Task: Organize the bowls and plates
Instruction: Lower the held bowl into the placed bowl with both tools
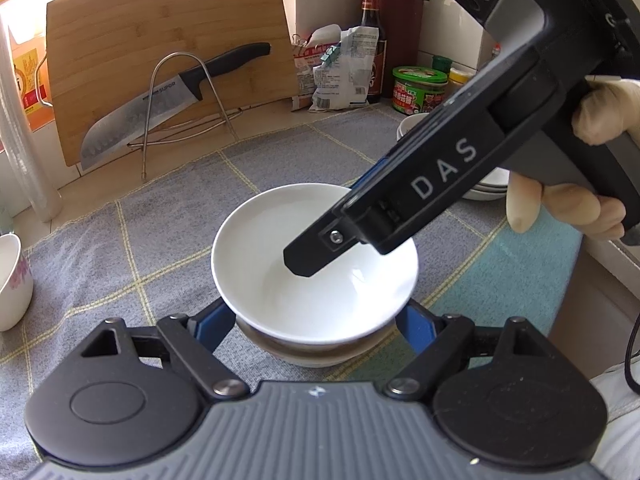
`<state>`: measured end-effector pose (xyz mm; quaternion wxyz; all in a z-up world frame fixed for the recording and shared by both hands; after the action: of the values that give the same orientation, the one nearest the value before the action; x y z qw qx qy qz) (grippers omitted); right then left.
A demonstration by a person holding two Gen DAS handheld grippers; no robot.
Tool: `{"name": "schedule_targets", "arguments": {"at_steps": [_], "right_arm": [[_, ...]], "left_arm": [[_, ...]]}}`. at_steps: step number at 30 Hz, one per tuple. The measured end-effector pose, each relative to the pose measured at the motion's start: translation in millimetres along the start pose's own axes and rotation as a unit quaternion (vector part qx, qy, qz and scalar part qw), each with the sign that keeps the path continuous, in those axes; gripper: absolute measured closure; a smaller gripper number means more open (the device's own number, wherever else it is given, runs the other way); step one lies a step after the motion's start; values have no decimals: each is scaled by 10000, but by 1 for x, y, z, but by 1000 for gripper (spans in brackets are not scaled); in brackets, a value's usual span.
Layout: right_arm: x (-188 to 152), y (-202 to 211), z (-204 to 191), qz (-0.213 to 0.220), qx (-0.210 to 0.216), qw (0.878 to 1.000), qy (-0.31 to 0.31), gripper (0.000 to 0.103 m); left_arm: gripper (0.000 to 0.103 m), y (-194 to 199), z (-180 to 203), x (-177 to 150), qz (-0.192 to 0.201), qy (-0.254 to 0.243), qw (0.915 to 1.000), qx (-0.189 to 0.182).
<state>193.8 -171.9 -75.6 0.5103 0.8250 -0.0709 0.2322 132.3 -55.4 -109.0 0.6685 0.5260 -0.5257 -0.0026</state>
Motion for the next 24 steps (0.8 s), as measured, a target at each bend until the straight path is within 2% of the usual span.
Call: {"name": "schedule_targets", "arguments": {"at_steps": [12, 20, 24], "right_arm": [[-1, 2, 3, -36, -10, 10000, -39, 31], [3, 7, 5, 65, 24, 9999, -84, 28], [4, 7, 4, 98, 41, 9999, -80, 17]], "left_arm": [[13, -3, 2, 0, -56, -160, 9999, -6], [11, -3, 1, -1, -38, -178, 9998, 0], [11, 6, 1, -1, 22, -234, 9997, 16]]}}
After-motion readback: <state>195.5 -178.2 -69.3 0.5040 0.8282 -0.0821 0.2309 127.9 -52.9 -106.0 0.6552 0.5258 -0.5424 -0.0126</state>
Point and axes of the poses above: each gripper's, at about its wrist camera, not at the fingertips, and y roughly against the way its jaws point, z to its right, x to its top, the point moved 5 cm from there along -y, roughly the way its jaws point, and after that the axes turned 9 degrees about -y, right-handed, at the moved point
